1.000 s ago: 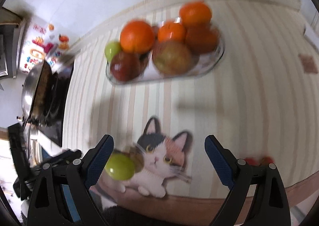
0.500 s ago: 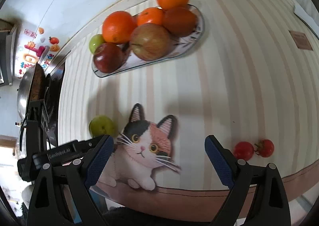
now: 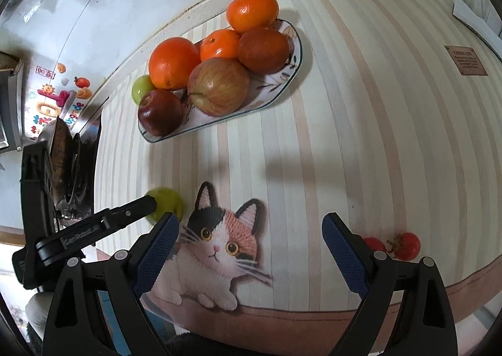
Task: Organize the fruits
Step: 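Carry the green apple back onto the plate and open the left tool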
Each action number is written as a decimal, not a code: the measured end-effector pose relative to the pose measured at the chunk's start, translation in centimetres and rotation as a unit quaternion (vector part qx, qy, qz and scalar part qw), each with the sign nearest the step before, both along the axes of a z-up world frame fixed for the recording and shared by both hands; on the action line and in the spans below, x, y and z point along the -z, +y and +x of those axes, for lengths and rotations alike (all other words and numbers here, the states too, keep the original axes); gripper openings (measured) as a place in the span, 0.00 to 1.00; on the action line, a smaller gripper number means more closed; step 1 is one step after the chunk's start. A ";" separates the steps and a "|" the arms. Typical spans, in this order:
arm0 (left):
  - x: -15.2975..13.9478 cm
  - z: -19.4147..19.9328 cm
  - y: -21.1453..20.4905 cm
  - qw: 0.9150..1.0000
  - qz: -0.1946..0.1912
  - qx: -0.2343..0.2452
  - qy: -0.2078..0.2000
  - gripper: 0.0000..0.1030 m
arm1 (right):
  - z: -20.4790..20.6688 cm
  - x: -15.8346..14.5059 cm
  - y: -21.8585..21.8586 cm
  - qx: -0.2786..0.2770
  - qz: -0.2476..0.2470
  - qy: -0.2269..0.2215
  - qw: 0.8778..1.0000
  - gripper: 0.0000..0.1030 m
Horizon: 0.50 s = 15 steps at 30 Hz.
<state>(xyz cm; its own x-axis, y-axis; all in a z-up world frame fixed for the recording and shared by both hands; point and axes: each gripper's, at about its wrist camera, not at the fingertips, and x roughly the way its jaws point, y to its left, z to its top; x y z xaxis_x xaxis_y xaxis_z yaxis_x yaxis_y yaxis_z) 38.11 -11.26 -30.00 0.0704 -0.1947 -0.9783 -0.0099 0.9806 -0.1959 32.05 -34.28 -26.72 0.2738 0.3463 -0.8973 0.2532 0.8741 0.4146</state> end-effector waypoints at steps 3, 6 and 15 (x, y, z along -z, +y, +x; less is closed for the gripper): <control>1.9 0.8 -0.4 0.999 0.008 0.012 0.029 0.69 | 0.3 0.1 0.1 -0.001 0.001 -0.001 1.000 0.92; 2.7 0.6 -1.1 0.999 0.015 0.019 0.045 0.69 | 0.5 -0.1 0.2 -0.007 0.001 -0.003 1.000 0.92; 3.3 -0.4 -0.3 0.998 0.001 0.020 0.065 0.70 | 0.6 0.3 -0.2 -0.005 0.012 -0.001 1.000 0.92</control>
